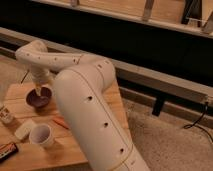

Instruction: Drag the ceramic bowl in a circle

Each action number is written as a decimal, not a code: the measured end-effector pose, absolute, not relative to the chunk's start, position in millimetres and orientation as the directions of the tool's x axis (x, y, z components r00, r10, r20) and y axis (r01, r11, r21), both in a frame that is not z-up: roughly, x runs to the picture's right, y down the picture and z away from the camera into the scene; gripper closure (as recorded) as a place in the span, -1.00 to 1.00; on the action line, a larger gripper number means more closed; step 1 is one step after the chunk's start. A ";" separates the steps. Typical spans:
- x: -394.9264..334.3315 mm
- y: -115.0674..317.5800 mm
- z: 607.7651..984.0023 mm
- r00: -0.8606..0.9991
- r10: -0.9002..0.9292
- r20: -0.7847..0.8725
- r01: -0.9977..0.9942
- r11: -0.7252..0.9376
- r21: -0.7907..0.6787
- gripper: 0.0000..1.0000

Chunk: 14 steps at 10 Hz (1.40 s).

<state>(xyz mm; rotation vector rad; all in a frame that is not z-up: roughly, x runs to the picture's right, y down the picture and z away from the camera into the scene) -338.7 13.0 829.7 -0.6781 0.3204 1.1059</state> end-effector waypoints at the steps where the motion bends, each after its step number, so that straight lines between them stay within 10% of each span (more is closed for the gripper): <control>1: -343.1 15.8 836.4 0.440 0.705 -0.555 -0.893 0.283 -0.348 -0.30; 8: -344.0 66.6 889.8 0.470 0.635 -0.613 -0.882 0.363 -0.301 -0.29; 14: -369.1 66.0 892.3 0.440 0.657 -0.612 -0.896 0.277 -0.347 0.78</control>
